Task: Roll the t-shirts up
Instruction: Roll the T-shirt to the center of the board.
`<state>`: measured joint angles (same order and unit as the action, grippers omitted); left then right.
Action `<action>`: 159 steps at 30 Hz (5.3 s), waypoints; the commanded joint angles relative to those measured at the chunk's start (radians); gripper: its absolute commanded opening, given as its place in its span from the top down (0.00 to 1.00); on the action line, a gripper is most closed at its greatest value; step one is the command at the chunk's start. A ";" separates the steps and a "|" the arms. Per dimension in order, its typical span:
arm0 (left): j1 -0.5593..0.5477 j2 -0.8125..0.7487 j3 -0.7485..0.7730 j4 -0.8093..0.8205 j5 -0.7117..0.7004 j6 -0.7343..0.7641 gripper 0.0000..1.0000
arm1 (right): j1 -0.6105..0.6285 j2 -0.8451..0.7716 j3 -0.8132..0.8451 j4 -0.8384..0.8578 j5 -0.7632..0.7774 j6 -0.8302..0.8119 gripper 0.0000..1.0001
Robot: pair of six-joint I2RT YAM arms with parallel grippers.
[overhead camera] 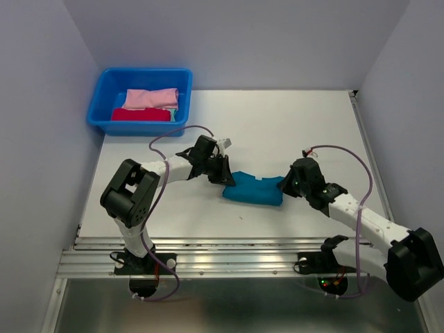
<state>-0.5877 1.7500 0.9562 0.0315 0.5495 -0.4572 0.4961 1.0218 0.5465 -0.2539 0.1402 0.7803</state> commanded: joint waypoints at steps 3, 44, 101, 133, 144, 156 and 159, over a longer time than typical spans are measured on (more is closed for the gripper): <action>0.003 -0.035 0.049 -0.027 0.027 0.055 1.00 | -0.005 0.141 0.039 0.099 0.099 -0.087 0.99; -0.043 -0.124 0.151 -0.209 -0.264 0.041 1.00 | -0.025 0.297 0.185 0.044 -0.019 -0.007 0.89; 0.157 0.048 0.964 -0.697 -0.654 0.255 0.97 | -0.053 0.152 0.388 -0.177 0.099 -0.113 0.28; 0.301 0.460 1.182 -0.571 -0.619 0.307 0.18 | -0.053 0.107 0.351 -0.220 0.079 -0.092 0.00; 0.194 0.405 1.093 -0.495 -0.349 0.221 0.20 | -0.053 0.077 0.305 -0.234 0.124 -0.052 0.00; 0.023 0.496 1.263 -0.539 -0.250 0.203 0.20 | -0.053 0.066 0.254 -0.234 0.098 -0.038 0.00; 0.016 0.491 1.297 -0.559 -0.250 0.199 0.20 | -0.053 0.058 0.222 -0.225 0.069 -0.033 0.00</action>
<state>-0.5701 2.2585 2.1639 -0.5213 0.2554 -0.2466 0.4511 1.1076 0.8021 -0.4919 0.2325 0.7357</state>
